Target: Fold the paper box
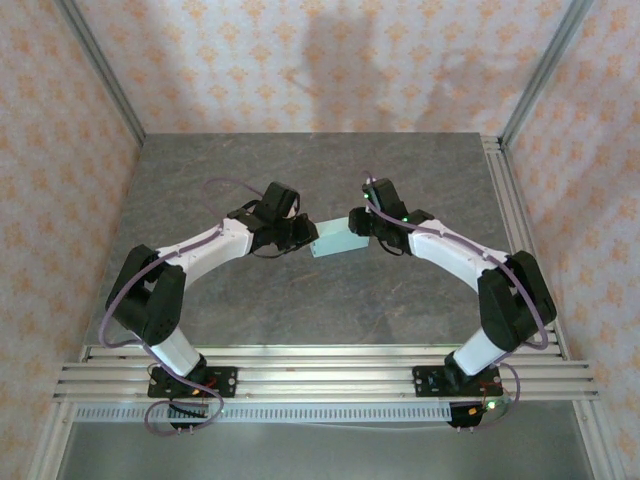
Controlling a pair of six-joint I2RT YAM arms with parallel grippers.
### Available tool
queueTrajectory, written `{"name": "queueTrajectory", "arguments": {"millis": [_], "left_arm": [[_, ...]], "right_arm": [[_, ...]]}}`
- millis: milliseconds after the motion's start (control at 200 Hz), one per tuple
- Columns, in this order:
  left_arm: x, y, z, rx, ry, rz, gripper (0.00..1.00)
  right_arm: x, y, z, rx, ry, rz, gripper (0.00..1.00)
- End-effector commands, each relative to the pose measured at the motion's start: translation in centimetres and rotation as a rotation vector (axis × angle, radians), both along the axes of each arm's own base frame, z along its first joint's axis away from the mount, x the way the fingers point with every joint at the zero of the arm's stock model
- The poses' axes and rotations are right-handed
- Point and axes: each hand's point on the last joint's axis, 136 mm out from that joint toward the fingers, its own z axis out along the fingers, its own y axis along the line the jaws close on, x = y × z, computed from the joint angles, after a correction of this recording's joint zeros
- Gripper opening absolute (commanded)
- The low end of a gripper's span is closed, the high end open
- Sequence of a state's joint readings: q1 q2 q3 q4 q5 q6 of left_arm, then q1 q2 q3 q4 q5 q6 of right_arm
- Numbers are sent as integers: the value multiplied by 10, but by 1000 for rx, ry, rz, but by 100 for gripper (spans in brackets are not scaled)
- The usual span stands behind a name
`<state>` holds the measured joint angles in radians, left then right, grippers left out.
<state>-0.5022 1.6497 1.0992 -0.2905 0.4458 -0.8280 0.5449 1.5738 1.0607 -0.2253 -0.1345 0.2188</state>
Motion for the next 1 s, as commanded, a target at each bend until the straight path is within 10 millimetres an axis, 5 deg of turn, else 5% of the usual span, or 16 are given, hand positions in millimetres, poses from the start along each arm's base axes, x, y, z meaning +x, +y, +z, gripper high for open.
{"name": "queueTrajectory", "arguments": {"millis": [0, 360, 681, 991], "left_arm": [[-42, 29, -63, 175, 226, -1, 15], [-43, 28, -62, 168, 227, 0, 15], [-36, 28, -47, 139, 195, 24, 22], [-20, 27, -10, 96, 116, 36, 38]], "right_arm": [[-19, -3, -19, -117, 75, 72, 38], [-35, 25, -36, -219, 72, 211, 43], [-49, -1, -62, -380, 173, 222, 54], [-53, -4, -72, -381, 210, 195, 50]]}}
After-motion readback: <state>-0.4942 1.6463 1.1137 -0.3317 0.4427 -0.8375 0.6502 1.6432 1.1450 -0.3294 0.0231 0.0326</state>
